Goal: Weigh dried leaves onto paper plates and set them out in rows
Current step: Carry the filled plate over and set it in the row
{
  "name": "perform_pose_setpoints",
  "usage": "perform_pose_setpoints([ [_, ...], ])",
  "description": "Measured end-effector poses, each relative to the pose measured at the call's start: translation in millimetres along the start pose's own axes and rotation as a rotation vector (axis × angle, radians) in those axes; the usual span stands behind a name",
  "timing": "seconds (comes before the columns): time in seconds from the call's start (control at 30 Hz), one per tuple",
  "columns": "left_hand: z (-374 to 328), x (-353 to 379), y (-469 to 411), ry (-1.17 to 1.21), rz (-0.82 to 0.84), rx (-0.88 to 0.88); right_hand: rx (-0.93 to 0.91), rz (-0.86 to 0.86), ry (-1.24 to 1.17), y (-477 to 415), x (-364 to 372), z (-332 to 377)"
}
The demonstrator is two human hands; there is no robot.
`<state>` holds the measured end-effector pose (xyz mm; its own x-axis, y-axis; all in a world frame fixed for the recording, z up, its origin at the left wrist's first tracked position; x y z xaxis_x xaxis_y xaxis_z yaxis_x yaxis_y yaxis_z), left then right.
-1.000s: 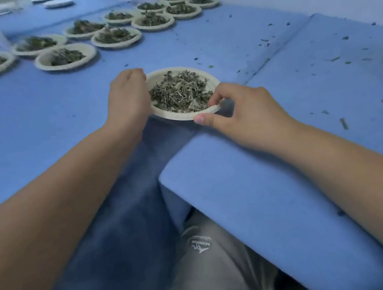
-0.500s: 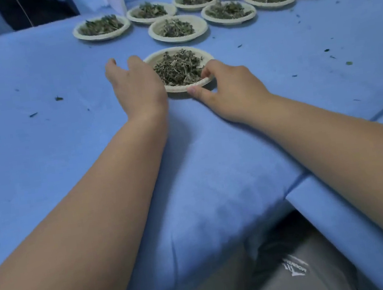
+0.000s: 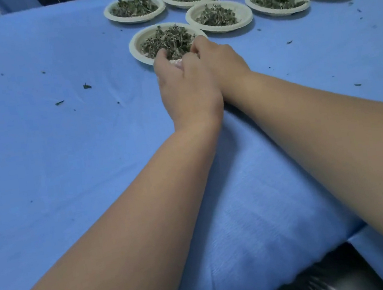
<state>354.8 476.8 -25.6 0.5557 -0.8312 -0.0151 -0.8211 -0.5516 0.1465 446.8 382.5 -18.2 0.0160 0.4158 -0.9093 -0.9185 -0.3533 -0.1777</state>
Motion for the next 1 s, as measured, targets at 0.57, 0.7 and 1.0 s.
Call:
perform_pose_setpoints([
  [0.57, 8, -7, -18, 0.149, -0.046, -0.131, -0.004, 0.009, 0.01, -45, 13, 12],
  [0.7, 6, -8, -17, 0.164, -0.051, -0.146, -0.007, 0.013, 0.009, -51, 14, 12],
  [1.0, 1, 1, -6, 0.142, -0.008, -0.094, -0.01, -0.042, -0.109, -50, 15, 6],
])
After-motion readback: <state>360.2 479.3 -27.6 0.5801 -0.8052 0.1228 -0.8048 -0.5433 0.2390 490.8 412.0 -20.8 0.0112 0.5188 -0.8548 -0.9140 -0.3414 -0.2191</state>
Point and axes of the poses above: each hand's wrist, its own y-axis away from the middle knuckle, its own x-axis out of the palm, z = x × y, the point moved 9 cm from there along -y, towards the middle knuckle, and after that the axes turned 8 degrees about -x, right-handed, at the moved point
